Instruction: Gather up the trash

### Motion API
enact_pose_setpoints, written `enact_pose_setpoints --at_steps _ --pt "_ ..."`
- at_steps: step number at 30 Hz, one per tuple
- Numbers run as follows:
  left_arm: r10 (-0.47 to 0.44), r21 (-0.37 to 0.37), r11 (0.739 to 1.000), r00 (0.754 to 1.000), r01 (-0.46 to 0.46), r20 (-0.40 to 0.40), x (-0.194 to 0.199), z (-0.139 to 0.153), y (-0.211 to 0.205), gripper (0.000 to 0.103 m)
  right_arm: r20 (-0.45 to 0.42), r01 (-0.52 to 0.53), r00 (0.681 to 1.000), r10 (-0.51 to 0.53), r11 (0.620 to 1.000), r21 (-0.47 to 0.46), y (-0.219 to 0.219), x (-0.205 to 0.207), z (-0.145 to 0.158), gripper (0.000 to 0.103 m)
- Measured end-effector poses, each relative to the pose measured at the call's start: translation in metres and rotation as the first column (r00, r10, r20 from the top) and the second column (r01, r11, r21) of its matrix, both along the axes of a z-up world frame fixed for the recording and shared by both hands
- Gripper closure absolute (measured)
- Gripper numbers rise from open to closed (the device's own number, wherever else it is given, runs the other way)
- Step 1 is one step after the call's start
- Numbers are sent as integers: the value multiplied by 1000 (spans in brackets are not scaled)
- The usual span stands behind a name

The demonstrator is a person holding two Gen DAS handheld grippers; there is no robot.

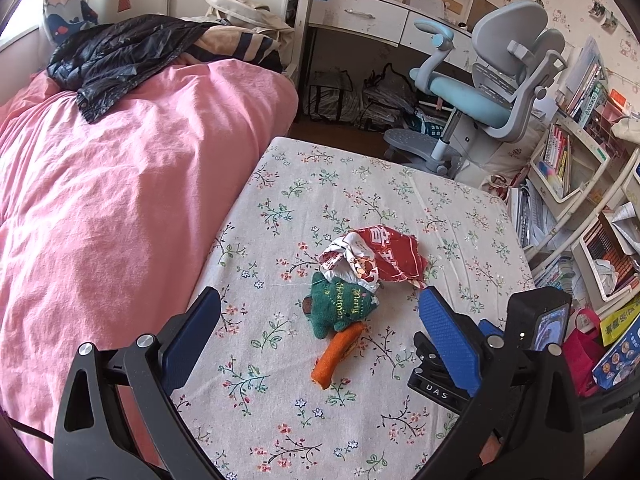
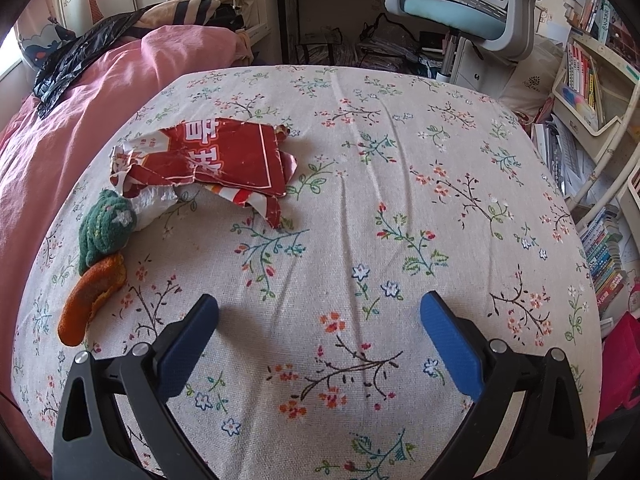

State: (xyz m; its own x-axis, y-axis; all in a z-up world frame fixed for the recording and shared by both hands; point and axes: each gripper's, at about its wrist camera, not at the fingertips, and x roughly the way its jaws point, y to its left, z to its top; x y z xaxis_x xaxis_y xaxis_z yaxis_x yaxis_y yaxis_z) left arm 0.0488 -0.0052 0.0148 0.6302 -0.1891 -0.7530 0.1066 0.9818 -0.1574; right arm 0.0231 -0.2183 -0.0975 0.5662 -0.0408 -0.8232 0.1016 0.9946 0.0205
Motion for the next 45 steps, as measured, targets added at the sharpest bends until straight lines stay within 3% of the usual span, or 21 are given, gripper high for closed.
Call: enact_pose_setpoints --at_steps 11,25,37,40,42,45 --pt "-8 51 999 1000 9 -18 1 -9 -9 7 0 0 1000 0 1000 -2 2 1 0 7" --pt "-7 24 1000 999 7 -34 4 -10 -4 7 0 1 1000 -1 1000 -2 3 1 0 7" --pt "-7 97 995 1000 9 -24 -5 -15 -10 7 0 1 1000 -1 1000 -2 2 1 0 7" --pt "-40 96 994 999 43 -33 -5 -16 -8 7 0 1 1000 -1 1000 -2 3 1 0 7" --pt "8 67 998 999 -6 -31 -3 -14 0 7 0 0 1000 0 1000 -2 2 1 0 7" --pt "4 44 999 998 -1 -56 0 -18 -1 7 0 1 1000 -1 1000 -2 3 1 0 7"
